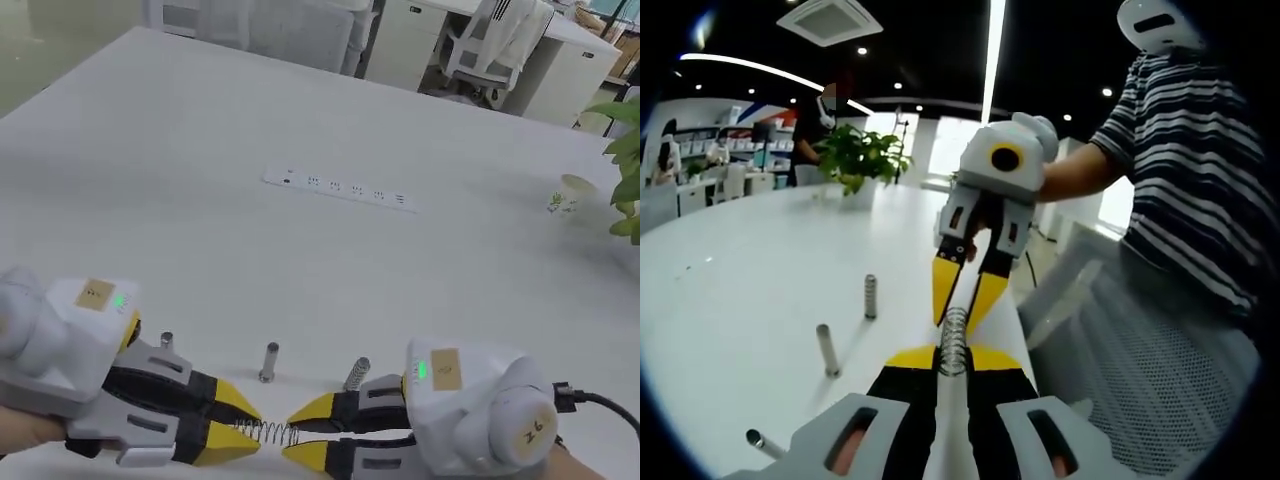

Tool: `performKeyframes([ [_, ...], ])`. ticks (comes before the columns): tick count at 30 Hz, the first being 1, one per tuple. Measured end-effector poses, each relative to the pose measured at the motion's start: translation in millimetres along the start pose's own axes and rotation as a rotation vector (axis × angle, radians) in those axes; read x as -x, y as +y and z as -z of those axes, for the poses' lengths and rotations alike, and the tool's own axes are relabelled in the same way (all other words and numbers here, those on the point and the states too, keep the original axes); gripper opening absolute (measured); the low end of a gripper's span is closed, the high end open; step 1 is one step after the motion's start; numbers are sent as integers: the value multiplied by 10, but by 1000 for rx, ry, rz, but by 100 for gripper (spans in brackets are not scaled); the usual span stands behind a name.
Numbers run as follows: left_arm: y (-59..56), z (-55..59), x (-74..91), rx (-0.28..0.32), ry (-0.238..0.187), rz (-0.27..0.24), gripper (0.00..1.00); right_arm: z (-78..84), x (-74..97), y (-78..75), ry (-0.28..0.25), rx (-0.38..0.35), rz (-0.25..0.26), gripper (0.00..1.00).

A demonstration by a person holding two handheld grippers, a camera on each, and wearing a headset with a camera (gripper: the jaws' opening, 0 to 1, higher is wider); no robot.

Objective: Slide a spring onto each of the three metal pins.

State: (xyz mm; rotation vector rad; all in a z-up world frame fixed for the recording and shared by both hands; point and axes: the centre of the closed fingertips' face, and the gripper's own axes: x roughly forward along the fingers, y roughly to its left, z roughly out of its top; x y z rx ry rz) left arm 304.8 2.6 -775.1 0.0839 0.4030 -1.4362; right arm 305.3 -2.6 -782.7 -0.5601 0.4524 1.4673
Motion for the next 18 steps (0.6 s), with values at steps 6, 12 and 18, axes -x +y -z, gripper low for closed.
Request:
performKeyframes([
  [6, 12, 29, -19, -19, 13, -6, 2, -127, 60, -24, -15, 24, 1, 7],
  [12, 28, 45, -41, -35, 26, -13, 2, -304, 55, -19, -44, 62, -3, 8],
  [18, 37, 42, -67, -36, 24, -17, 2, -473, -2, -12, -76, 98, -2, 8],
])
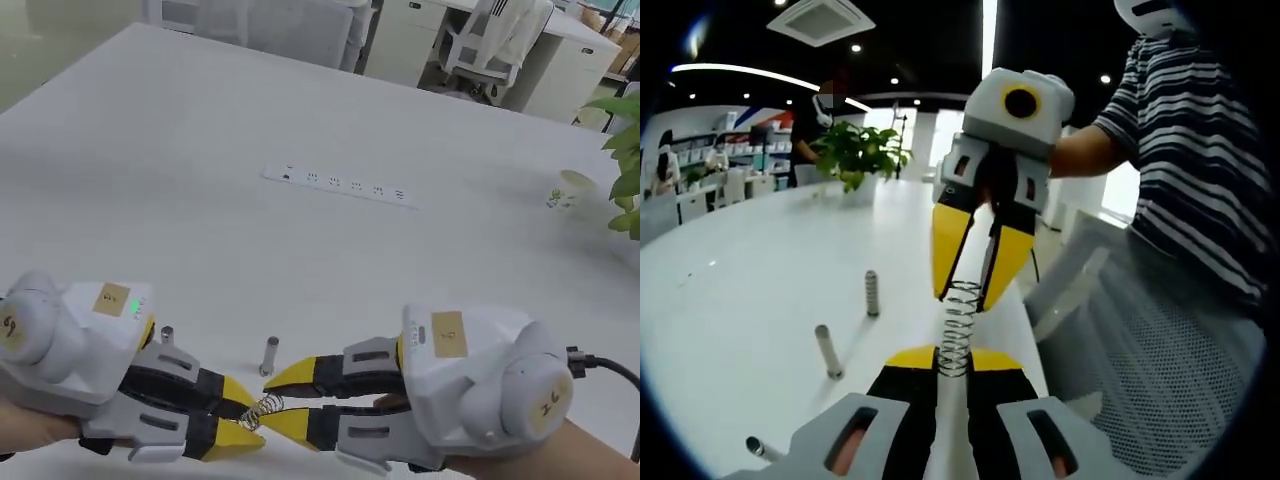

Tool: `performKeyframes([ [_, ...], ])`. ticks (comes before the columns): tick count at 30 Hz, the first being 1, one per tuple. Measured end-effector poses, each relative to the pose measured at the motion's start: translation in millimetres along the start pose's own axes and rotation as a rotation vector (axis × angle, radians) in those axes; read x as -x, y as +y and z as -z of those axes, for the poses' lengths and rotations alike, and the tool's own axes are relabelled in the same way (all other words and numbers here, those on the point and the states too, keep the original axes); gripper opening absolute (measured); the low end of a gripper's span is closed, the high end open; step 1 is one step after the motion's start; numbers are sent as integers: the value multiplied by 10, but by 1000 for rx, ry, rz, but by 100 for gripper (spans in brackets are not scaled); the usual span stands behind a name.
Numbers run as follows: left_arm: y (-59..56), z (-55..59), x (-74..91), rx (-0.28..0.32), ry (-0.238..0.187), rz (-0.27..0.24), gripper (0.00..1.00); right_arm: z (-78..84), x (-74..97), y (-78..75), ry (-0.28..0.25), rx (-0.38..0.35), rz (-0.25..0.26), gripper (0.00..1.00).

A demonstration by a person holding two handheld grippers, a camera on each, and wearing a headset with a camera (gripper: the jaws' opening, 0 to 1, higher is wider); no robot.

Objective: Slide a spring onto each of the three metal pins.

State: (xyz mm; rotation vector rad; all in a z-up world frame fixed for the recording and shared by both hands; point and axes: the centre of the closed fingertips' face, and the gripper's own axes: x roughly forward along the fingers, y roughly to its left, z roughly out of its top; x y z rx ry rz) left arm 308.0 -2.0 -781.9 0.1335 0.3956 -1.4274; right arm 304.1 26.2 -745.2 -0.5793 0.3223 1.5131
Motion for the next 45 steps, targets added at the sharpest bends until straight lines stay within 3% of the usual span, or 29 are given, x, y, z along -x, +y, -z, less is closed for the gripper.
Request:
performKeyframes([
  [19, -11, -14, 2, 9, 0, -1, 3, -98, -82, 7, -28, 56, 9, 7],
  [31, 14, -99, 65, 14, -15, 3, 4, -176, -58, -54, -42, 66, 29, 7],
  [45, 1, -101, 99, 26, -24, -1, 11, -190, -47, -34, -37, 76, 41, 7],
])
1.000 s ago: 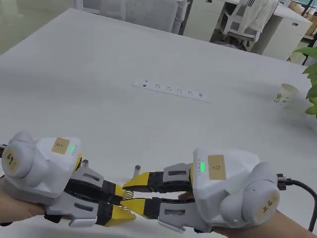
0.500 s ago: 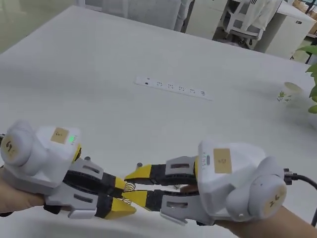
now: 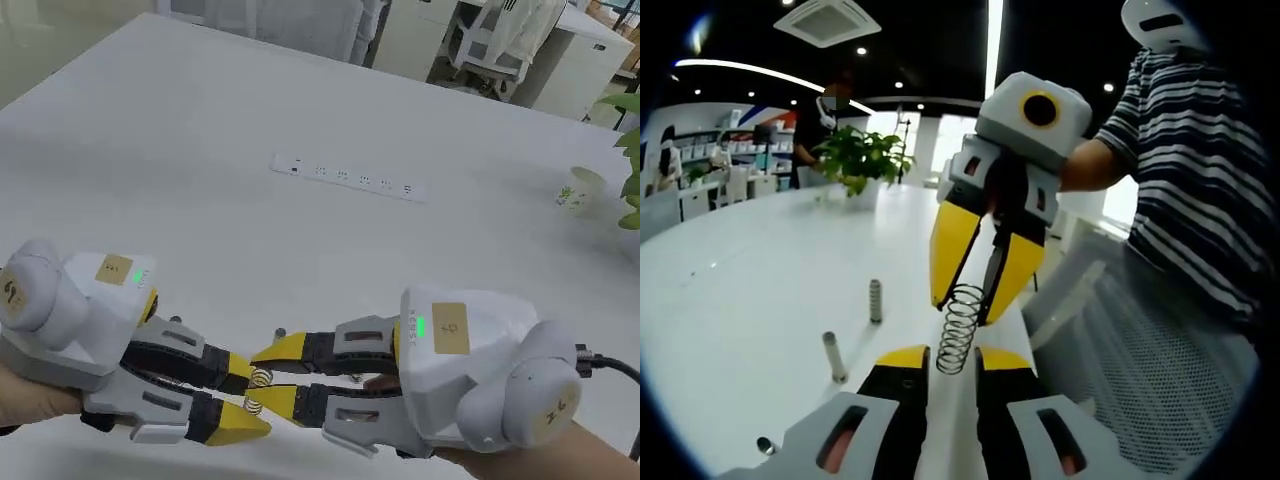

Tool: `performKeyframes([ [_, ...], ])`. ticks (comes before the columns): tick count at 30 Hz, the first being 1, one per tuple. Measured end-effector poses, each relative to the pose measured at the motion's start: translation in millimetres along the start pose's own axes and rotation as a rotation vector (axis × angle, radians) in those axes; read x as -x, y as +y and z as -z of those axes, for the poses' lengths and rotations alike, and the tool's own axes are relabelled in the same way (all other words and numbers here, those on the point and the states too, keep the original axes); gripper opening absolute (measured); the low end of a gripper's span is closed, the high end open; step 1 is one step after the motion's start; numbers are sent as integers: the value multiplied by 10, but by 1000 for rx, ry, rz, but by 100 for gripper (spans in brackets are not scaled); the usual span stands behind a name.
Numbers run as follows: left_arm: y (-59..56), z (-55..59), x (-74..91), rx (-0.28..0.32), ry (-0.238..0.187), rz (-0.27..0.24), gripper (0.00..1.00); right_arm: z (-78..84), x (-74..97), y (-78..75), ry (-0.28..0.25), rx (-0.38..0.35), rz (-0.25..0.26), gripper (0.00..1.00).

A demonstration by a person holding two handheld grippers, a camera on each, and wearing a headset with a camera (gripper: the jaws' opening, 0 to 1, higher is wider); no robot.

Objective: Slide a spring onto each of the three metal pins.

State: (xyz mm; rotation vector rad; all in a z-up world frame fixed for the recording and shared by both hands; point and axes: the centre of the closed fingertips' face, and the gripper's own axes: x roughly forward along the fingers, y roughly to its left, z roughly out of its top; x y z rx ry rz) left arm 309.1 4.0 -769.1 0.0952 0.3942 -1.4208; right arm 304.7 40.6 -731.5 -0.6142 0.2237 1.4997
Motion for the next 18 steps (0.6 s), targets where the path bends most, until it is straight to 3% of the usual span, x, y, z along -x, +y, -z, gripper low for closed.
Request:
performKeyframes([
  [18, 42, 32, 96, 28, 2, -30, 21, 61, 9, -9, 23, 17, 0, 7],
])
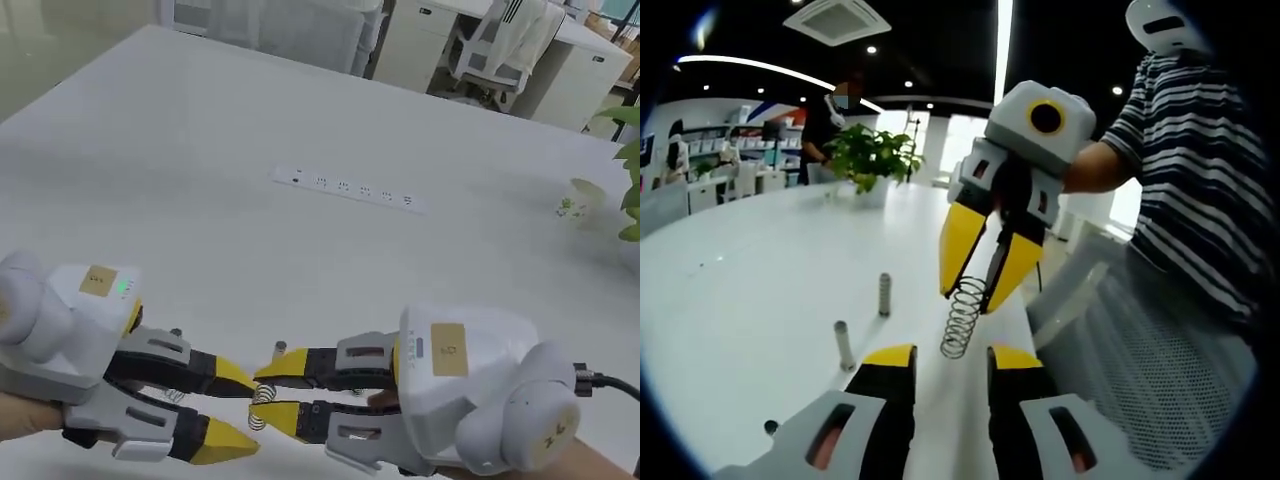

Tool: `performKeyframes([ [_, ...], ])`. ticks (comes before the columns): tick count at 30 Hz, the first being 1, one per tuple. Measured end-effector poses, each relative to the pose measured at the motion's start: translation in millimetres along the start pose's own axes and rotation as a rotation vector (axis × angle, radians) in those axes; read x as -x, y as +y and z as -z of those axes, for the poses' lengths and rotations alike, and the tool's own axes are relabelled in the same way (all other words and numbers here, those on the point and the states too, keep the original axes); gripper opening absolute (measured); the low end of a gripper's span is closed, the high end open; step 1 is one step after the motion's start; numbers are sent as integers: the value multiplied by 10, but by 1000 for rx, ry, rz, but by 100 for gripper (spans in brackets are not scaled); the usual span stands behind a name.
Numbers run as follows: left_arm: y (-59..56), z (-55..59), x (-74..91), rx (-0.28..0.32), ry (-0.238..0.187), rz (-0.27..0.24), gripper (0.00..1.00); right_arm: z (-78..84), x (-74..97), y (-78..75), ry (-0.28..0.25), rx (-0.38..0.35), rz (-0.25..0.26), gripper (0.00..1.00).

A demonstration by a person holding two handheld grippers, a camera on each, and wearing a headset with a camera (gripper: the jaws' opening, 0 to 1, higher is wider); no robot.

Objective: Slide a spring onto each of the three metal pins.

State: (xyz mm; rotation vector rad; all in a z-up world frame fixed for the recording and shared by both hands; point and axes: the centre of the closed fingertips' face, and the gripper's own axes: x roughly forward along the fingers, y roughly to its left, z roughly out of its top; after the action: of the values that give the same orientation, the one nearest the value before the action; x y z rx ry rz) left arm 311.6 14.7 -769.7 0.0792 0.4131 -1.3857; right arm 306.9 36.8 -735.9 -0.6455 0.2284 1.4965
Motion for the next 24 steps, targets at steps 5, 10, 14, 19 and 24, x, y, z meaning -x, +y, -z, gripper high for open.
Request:
performKeyframes([
  [5, -7, 14, 40, 11, -3, -4, 25, 33, 1, -2, 9, 2, 1, 7],
  [10, -8, 27, 93, 15, -3, -16, 27, 47, 9, -8, 13, 5, 4, 7],
  [14, -13, 32, 138, 21, -5, -24, 29, 64, 11, -19, 16, 4, 10, 7],
  [19, -1, 75, 210, 52, -6, -38, 34, 132, 9, -20, 31, 1, 15, 7],
  [24, 20, 87, 291, 51, -10, -57, 38, 157, 11, -15, 37, -2, 18, 7],
])
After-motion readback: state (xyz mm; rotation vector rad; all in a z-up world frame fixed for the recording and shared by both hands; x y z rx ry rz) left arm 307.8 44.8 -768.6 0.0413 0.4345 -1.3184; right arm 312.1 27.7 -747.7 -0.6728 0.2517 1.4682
